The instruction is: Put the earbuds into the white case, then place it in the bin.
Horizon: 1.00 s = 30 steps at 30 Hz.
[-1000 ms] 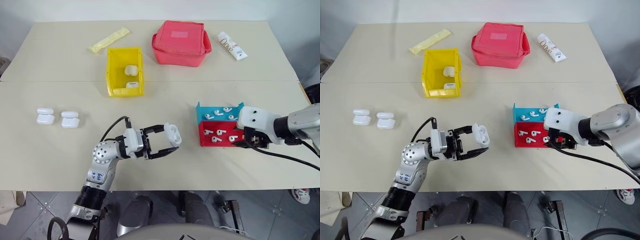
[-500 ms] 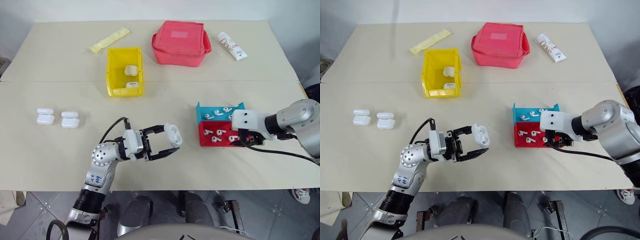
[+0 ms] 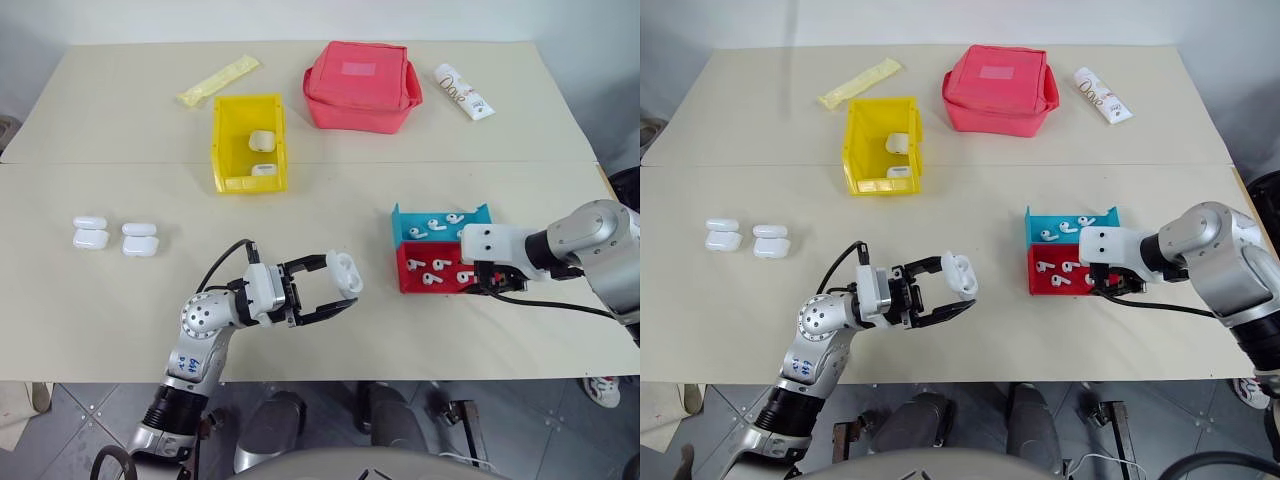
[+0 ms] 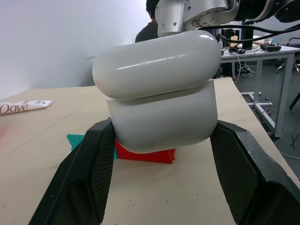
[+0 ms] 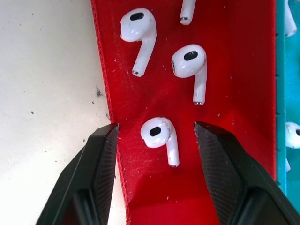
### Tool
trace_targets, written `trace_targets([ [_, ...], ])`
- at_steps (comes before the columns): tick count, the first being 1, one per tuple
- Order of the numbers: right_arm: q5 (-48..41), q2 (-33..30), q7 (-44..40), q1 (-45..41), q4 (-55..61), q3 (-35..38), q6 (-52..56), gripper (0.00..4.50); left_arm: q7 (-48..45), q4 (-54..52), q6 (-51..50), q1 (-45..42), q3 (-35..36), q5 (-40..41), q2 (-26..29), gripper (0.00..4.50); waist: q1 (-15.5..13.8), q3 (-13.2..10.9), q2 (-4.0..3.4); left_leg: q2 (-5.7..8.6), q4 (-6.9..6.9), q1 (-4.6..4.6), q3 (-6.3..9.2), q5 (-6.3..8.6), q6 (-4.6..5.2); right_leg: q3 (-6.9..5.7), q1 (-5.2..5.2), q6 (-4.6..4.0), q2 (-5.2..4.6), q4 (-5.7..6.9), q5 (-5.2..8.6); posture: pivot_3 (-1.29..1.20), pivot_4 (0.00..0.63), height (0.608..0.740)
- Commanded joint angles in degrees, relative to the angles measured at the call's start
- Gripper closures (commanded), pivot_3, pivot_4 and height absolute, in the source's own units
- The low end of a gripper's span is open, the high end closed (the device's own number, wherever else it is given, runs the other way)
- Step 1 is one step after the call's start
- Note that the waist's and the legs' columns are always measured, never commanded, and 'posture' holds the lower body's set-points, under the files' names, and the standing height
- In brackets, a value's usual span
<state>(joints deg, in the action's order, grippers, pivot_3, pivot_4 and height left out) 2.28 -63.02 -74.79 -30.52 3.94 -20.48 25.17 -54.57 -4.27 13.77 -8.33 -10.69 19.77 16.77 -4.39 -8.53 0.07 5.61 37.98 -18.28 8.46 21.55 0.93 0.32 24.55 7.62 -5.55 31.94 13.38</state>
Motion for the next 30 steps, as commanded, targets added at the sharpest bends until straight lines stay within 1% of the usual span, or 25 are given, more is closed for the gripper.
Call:
trace_targets([
  [1, 0.91, 0.86, -0.36, -0.89, -0.60, 0.85, -0.16, 2.39, 0.42, -2.71, 0.67, 0.23, -0.37, -0.17, -0.01, 1.79, 0.03, 0.00, 0.00, 0.00, 0.00, 0.00, 0.00, 0.00, 0.00, 0.00, 0.00, 0.00, 0.00, 0.00, 0.00, 0.00, 0.150, 0.740],
  [2, 1.04, 1.04, -0.51, -1.07, -0.81, 0.82, -0.37, 2.65, 0.41, -2.70, 0.71, 0.23, -0.37, -0.17, -0.03, 1.79, 0.04, 0.00, 0.01, 0.00, 0.00, 0.00, 0.00, 0.00, 0.00, 0.00, 0.00, 0.00, 0.00, 0.00, 0.00, 0.00, 0.150, 0.740],
  [30, 4.59, 1.65, -4.12, -1.55, -4.13, 0.06, -4.59, 2.65, 1.28, -4.51, 0.14, 1.39, -0.56, -0.31, 0.49, 1.79, -0.05, 0.03, 0.03, 0.00, 0.01, 0.02, 0.00, 0.00, 0.00, 0.00, -0.02, -0.01, 0.00, 0.01, 0.00, 0.00, 0.150, 0.740],
])
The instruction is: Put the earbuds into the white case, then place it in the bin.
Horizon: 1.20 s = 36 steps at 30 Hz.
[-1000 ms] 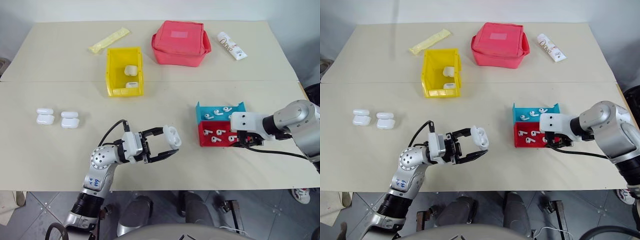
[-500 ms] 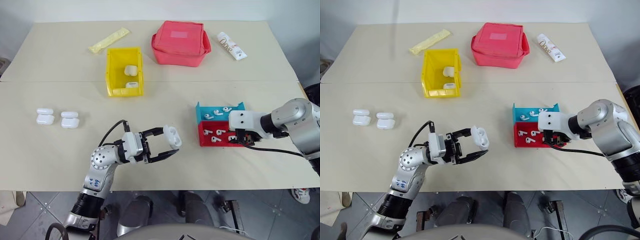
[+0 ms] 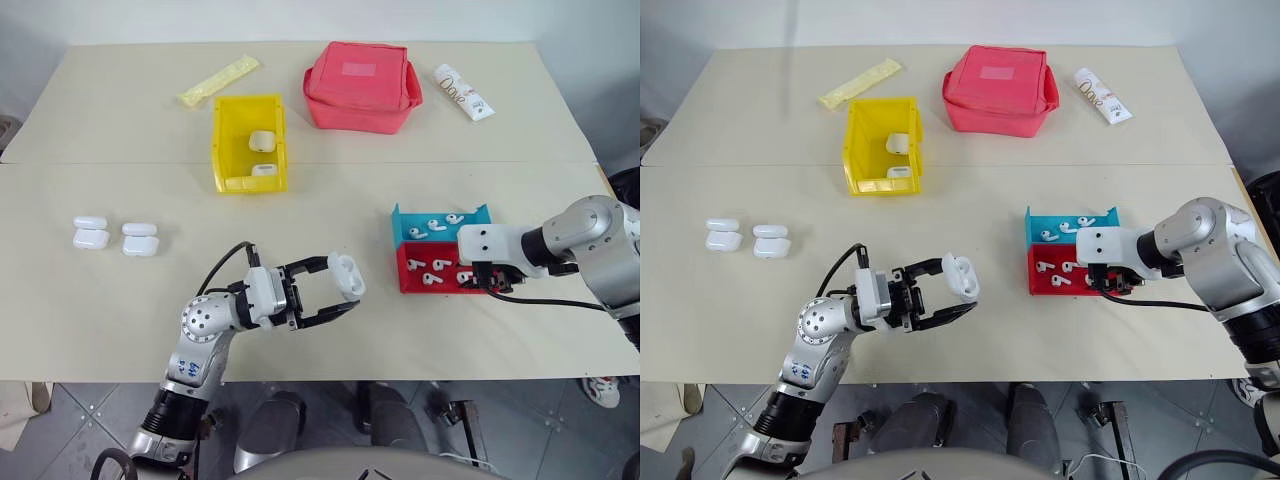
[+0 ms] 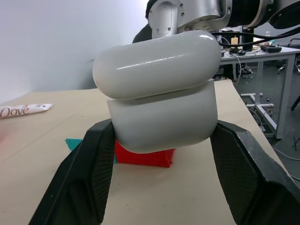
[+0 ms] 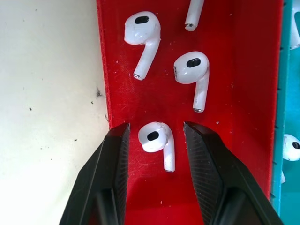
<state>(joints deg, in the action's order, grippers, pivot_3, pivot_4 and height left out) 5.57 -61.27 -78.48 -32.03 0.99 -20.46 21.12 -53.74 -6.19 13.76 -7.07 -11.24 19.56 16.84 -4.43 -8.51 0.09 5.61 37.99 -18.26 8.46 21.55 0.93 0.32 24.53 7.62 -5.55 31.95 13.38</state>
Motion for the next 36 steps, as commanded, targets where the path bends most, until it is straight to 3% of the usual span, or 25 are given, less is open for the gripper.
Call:
trace_targets([
  [1, 1.40, -0.01, -0.49, -0.10, -1.33, 0.01, -0.63, 2.65, 0.46, -2.61, 0.14, 0.12, 0.00, -0.10, 0.45, 1.79, 0.00, 0.01, 0.01, 0.00, 0.00, 0.00, 0.00, 0.00, 0.00, 0.00, 0.00, 0.00, 0.00, 0.00, 0.00, 0.00, 0.150, 0.740],
  [4, 1.52, 0.22, -0.62, -0.31, -1.58, -0.08, -0.69, 2.65, 0.53, -2.70, 0.13, 0.14, 0.01, -0.07, 0.51, 1.79, 0.02, 0.01, 0.02, 0.00, 0.00, 0.00, 0.00, 0.00, 0.00, 0.00, 0.00, 0.00, 0.00, 0.00, 0.00, 0.00, 0.150, 0.740],
  [7, 1.80, 0.43, -0.54, -0.46, -2.12, -0.13, -0.95, 3.19, 0.80, -3.04, 0.05, 0.29, -0.05, -0.12, 0.56, 1.79, 0.04, 0.02, 0.03, 0.00, 0.00, 0.01, 0.00, 0.00, 0.00, 0.00, 0.00, 0.00, 0.00, 0.00, 0.00, 0.00, 0.150, 0.740],
  [10, 1.40, 0.97, -0.47, -0.63, -2.20, 0.23, -0.70, 4.01, 0.96, -3.28, 0.00, 0.43, 0.01, -0.11, 0.69, 1.79, 0.10, 0.05, 0.08, 0.00, 0.00, 0.02, 0.00, 0.00, 0.00, 0.00, -0.01, 0.00, 0.00, 0.01, 0.00, 0.00, 0.150, 0.740],
  [18, 0.01, 1.70, 0.40, -0.79, -1.47, 2.46, 1.72, 4.01, 1.05, -2.08, 0.29, -0.37, -0.14, -0.24, 0.53, 1.79, 0.15, 0.05, 0.08, -0.01, 0.00, 0.02, 0.00, 0.00, -0.01, 0.01, 0.00, -0.02, 0.01, 0.02, 0.01, 0.00, 0.150, 0.740],
  [24, -13.22, 5.11, 3.70, 4.43, 9.26, 15.86, 9.98, 4.01, -0.20, 1.14, 0.76, -2.69, -0.94, 0.64, -1.07, 1.79, -0.07, 0.02, 0.03, -0.01, 0.00, -0.03, 0.01, 0.00, -0.01, 0.01, 0.04, -0.02, 0.00, 0.02, 0.00, 0.00, 0.150, 0.740],
  [27, -25.86, 10.06, 6.49, 11.44, 20.02, 29.35, 14.17, 4.01, -2.46, 4.26, 0.27, -4.97, -1.30, 2.52, -2.60, 1.79, -0.45, 0.03, 0.04, -0.02, 0.00, -0.05, 0.13, 0.00, -0.01, -0.06, 0.01, -0.02, 0.01, 0.00, 0.00, 0.00, 0.150, 0.740],
  [31, -41.73, 20.09, 13.54, 14.76, 28.18, 39.44, 17.74, 4.01, -6.68, 8.99, -0.48, -8.86, -0.95, 5.15, -4.42, 1.79, -0.29, 0.06, 0.11, 0.00, 0.08, -0.05, 0.09, 0.01, -0.01, -0.02, -0.02, -0.02, 0.00, 0.02, -0.03, 0.00, 0.150, 0.740],
  [36, -51.78, 25.93, 19.65, 17.47, 33.03, 40.71, 19.37, 4.01, -14.32, 15.13, 0.30, -13.79, -0.35, 7.66, -5.60, 1.79, -0.01, 0.07, 0.05, -0.08, 0.05, -0.03, 0.11, 0.01, -0.03, -0.03, -0.02, -0.04, 0.04, 0.09, -0.03, 0.00, 0.150, 0.740],
])
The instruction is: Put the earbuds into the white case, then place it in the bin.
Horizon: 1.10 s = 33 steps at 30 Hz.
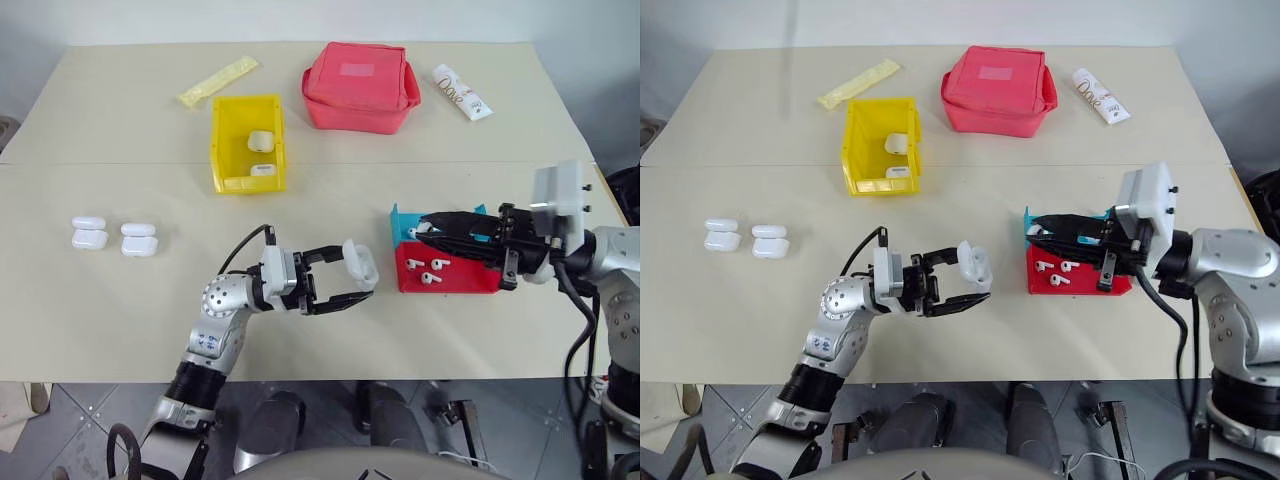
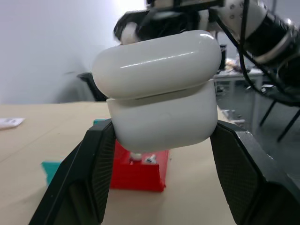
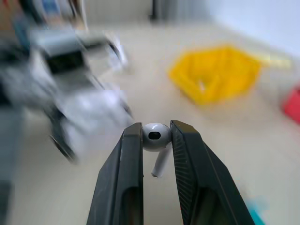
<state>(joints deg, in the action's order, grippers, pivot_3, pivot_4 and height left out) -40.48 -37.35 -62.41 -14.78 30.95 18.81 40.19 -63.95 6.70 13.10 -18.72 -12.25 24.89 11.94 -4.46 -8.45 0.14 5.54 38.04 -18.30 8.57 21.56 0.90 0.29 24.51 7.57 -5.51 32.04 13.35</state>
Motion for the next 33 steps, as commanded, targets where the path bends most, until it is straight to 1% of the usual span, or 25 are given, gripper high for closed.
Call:
trace_targets([
  [1, -7.09, 3.00, 4.62, 0.58, 3.37, 0.85, 0.08, 4.01, -5.49, 3.30, 1.05, -3.21, 0.84, 2.82, -1.01, 1.79, 0.05, 0.01, 0.01, 0.01, 0.00, 0.01, -0.01, 0.00, 0.01, 0.00, 0.00, 0.00, 0.00, 0.00, 0.00, 0.00, 0.150, 0.740],
  [5, -7.43, 5.39, 6.58, 1.50, 2.85, -2.80, -2.35, 4.01, -10.30, 6.85, 0.96, -7.16, 1.85, 4.37, -1.88, 1.79, 0.16, 0.01, 0.01, 0.01, 0.00, 0.00, 0.00, -0.01, 0.01, -0.01, 0.02, 0.00, 0.01, -0.01, 0.00, 0.00, 0.150, 0.740],
  [12, -3.95, 7.76, 7.09, 1.84, -0.09, -8.49, -8.63, 4.01, -15.61, 9.87, 0.43, -11.43, 3.49, 5.27, -2.81, 1.79, 0.42, 0.01, 0.01, 0.04, 0.01, -0.01, 0.01, -0.02, 0.03, -0.03, 0.01, 0.00, 0.02, 0.01, 0.00, 0.00, 0.150, 0.740],
  [20, -0.84, 8.77, 6.32, 1.99, -3.41, -12.88, -15.11, 4.01, -18.05, 11.00, -0.24, -13.35, 4.55, 5.26, -2.74, 1.79, 0.64, 0.01, 0.01, 0.02, 0.01, 0.00, 0.02, -0.02, 0.03, -0.03, 0.02, 0.00, 0.06, 0.01, 0.00, 0.00, 0.150, 0.740],
  [33, 1.38, 7.90, 5.13, 3.62, -5.23, -16.88, -18.82, 4.01, -18.56, 15.27, 2.17, -15.69, 5.71, 4.15, -5.33, 1.79, 0.96, 0.00, 0.02, 0.04, 0.01, -0.01, 0.03, -0.02, 0.03, -0.03, 0.01, 0.00, 0.05, 0.02, 0.00, 0.00, 0.150, 0.740],
])
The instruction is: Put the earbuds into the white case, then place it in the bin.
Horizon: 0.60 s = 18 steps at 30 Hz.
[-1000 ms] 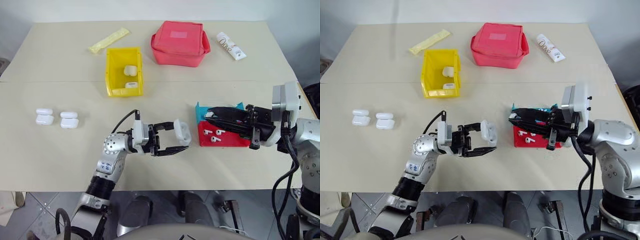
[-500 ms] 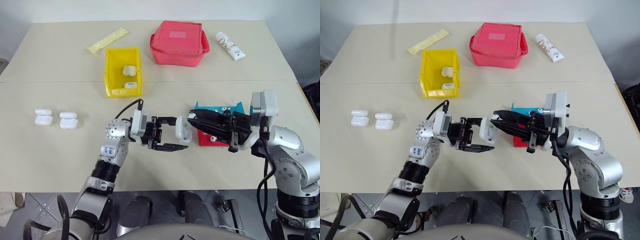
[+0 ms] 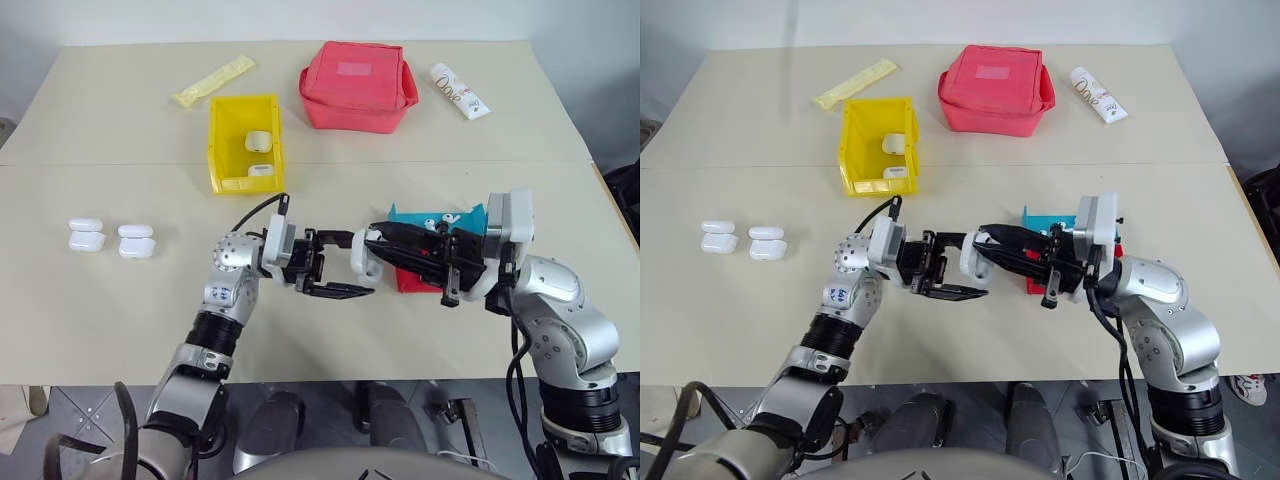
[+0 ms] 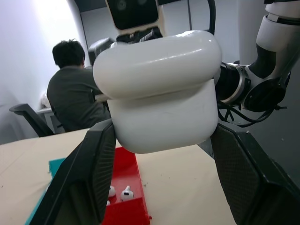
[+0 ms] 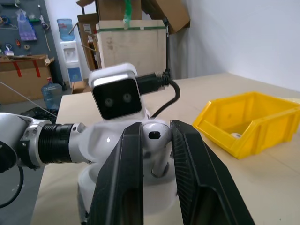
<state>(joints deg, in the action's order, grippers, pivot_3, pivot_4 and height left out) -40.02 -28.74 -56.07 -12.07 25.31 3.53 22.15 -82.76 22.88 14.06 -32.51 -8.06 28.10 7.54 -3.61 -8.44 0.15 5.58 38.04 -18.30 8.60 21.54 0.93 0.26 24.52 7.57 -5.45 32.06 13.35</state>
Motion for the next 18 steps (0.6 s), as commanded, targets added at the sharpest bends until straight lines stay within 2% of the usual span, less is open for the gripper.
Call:
trace_targets([
  [1, 1.12, -0.78, -1.25, 0.99, 0.26, -1.71, -1.01, 4.01, 0.20, -0.87, 1.28, -1.94, 1.58, 0.97, -1.07, 1.79, 0.19, 0.00, 0.00, 0.00, 0.00, 0.00, 0.01, 0.00, 0.00, -0.01, 0.00, 0.00, 0.00, 0.00, 0.00, 0.00, 0.150, 0.740],
  [6, 2.67, -3.49, -2.60, 2.28, -0.46, -2.26, -1.79, 4.01, 0.84, -1.07, 1.35, -1.93, 2.51, 1.59, -2.17, 1.79, 0.48, 0.00, 0.00, 0.00, -0.01, -0.01, 0.02, 0.00, 0.00, -0.01, -0.01, 0.00, -0.01, 0.00, 0.00, 0.00, 0.150, 0.740],
  [18, -0.77, -8.68, -3.34, 1.38, 1.63, -1.56, 0.90, 4.01, 2.39, -0.32, 3.79, -0.66, 4.06, 1.40, -3.82, 1.79, 0.51, 0.00, 0.00, -0.01, -0.01, -0.01, 0.02, 0.00, 0.00, -0.01, 0.00, 0.00, -0.02, -0.03, 0.00, 0.00, 0.150, 0.740],
])
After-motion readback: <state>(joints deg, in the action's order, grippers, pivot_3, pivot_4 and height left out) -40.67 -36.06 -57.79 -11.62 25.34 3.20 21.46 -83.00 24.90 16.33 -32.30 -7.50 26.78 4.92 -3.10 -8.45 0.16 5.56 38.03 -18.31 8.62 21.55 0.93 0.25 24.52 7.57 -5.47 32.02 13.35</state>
